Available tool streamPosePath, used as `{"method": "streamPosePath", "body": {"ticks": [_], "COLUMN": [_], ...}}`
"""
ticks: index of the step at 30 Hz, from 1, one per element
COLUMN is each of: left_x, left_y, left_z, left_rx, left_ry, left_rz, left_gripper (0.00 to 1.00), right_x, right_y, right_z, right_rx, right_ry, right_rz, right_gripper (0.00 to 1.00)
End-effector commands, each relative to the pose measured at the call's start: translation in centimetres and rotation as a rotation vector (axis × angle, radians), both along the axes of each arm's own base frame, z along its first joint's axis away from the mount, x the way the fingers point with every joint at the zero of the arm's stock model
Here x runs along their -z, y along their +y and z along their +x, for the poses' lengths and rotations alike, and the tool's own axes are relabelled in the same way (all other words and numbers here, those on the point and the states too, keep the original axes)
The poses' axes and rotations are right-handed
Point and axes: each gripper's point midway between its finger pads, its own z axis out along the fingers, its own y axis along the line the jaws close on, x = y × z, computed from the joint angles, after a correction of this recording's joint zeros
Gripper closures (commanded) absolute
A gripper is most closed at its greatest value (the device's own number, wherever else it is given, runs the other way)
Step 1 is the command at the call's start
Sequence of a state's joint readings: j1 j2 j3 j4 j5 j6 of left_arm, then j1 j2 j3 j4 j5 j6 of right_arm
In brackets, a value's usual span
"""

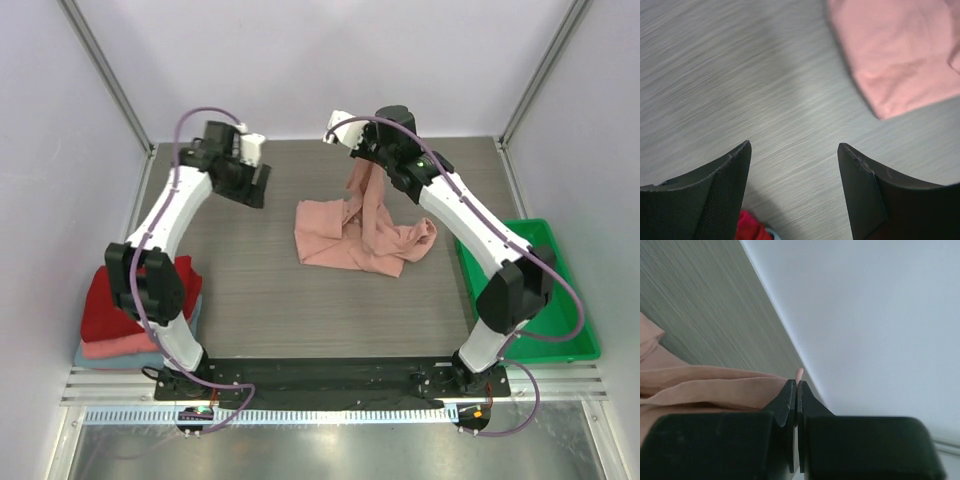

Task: Fold and stack the t-shirts
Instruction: Flatten the tshirt out

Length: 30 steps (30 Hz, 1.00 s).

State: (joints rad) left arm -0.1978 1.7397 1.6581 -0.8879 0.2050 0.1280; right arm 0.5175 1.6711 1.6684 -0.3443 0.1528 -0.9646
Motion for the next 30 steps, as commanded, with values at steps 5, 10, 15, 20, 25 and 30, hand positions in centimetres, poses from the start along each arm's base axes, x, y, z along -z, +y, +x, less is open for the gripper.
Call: {"method": "streamPosePath", "body": {"ticks": [5, 10, 15, 20, 25, 30], "left_x": [4.1, 7.3, 8.3, 9.7, 10.1, 10.7], "left_y": [-12.8, -16.3, -18.4, -20.1, -21.7, -23.1], "left_z": [-4.7, -5.0, -2.0, -0.3, 0.3, 0.2], "left_rx": [0.425, 0.473, 0.445, 0.458, 0.464, 0.486], "left_ry": [0.016, 0.055, 0.042, 0.052, 0.033, 0.025], "left_rz": [0.068, 0.073, 0.070, 0.095, 0.101, 0.112], "left_gripper": [0.30, 0.30, 0.31, 0.30, 0.30, 0.32], "right_x": [1.1, 2.5, 3.5, 4.1, 4.5, 4.7], "right_y": [-4.1, -5.2, -5.7, -6.4, -7.2, -7.5], "right_z": [4.3, 5.1, 5.1, 5.3, 5.8, 5.9], "right_rx": [0.163, 0.187, 0.202, 0.218, 0.236, 0.242], "right_ry": [-0.016, 0.012, 0.032, 0.048, 0.056, 0.061], "right_rz": [0.046, 0.049, 0.041, 0.054, 0.060, 0.060], "right_gripper": [0.99, 0.99, 0.99, 0.99, 0.99, 0.99]}}
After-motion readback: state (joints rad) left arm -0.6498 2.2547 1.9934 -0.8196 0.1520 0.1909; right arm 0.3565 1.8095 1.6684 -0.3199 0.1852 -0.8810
